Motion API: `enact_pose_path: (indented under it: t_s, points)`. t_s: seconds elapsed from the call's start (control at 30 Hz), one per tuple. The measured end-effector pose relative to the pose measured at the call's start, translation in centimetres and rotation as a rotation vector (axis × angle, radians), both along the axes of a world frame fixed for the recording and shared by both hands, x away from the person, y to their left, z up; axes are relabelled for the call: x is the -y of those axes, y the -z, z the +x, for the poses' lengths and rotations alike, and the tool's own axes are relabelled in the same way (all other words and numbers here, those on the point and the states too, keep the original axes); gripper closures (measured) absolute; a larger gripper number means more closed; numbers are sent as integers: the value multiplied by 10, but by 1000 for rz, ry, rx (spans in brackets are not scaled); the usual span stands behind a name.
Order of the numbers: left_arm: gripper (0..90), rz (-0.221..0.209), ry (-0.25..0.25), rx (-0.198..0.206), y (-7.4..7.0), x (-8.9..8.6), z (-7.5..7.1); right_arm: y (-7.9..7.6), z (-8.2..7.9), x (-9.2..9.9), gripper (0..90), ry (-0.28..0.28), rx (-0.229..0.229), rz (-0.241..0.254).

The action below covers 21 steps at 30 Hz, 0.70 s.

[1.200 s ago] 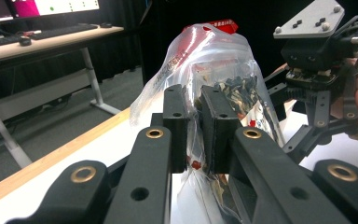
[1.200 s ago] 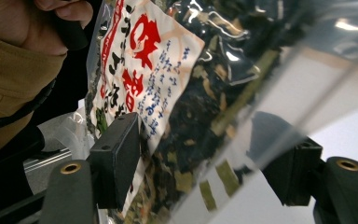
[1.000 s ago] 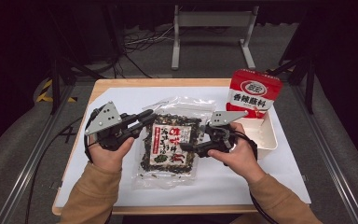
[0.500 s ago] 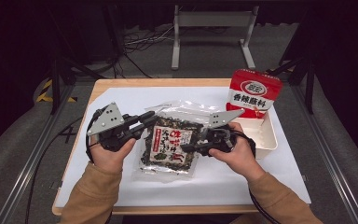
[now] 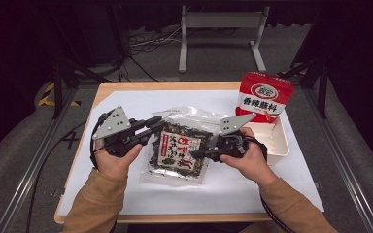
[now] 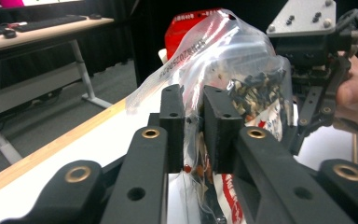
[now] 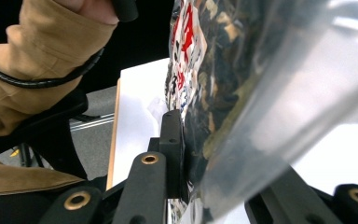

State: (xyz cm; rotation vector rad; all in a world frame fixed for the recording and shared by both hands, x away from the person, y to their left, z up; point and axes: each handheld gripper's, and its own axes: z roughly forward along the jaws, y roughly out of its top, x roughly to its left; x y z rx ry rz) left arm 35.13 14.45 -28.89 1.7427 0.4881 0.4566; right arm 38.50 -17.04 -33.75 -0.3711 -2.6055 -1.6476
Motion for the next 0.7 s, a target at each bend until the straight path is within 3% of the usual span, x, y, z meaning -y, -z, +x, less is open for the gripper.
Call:
enact_pose_path:
  t_s: [0.07, 0.13, 0.2, 0.3, 0.53, 0.7]
  points:
    - [751, 7, -2, 2, -1, -1, 0, 0, 0, 0, 747, -2, -6, -5]
    - [731, -15, 0, -4, -1, -3, 0, 0, 1, 1, 747, -3, -6, -9]
    - [716, -61, 30, -39, -2, -10, 1, -1, 0, 2, 748, -1, 2, -26]
    - [683, -77, 42, -54, -2, -14, 2, -2, 0, 4, 748, 2, 2, -34]
    - [566, -47, 31, -65, -3, -15, 0, -13, -1, 19, 748, 37, 24, -42]
    - [546, -38, 20, -83, 0, -18, 4, -25, -3, 31, 747, 78, 69, -93]
